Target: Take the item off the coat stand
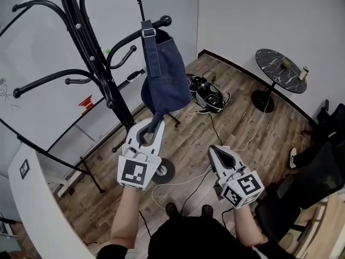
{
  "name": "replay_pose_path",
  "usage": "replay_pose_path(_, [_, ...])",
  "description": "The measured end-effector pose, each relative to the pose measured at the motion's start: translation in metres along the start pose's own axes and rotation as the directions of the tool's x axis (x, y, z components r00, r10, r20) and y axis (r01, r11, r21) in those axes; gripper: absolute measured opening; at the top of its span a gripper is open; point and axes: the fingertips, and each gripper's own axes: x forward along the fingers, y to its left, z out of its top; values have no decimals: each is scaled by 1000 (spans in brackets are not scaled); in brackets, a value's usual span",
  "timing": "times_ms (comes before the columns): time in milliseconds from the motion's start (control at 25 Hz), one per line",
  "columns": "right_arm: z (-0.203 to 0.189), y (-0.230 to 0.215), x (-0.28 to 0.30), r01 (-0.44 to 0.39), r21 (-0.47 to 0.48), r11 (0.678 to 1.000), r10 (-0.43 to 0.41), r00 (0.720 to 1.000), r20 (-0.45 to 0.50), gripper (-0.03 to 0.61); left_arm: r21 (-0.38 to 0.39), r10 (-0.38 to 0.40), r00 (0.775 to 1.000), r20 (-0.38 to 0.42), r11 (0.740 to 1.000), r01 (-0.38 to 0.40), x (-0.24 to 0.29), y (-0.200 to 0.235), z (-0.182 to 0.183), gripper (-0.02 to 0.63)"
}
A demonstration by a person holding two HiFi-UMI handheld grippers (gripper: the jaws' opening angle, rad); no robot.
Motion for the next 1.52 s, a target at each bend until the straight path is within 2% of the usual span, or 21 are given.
replay_pose_path(320, [13,-19,-11,-21,13,1000,20,999,36,31,29,14,1000,3,999,-14,16,-8,17,30])
replay_pose_path(560, [27,-56,-35,-16,23,1000,15,998,61,31,44,18,1000,10,999,-18,47,-32,39,31])
replay_pose_path(960, [26,-64,-41,-8,7,1000,7,997,72,31,33,-2,999,36,999,1,38,-43,52,31])
replay_pose_path(1160, [37,-75,-46,-50,-14,999,51,996,71,31,30,-24,999,40,999,23,41,-58,81,31])
replay_pose_path(1320, [55,-74,-47,-98,-31,995,101,991,89,31,-5,-45,996,74,999,46,37,-65,109,31])
replay_pose_path(1520, [74,-68,-45,-146,-44,988,151,981,120,31,-11,-54,989,138,998,56,20,-64,144,31])
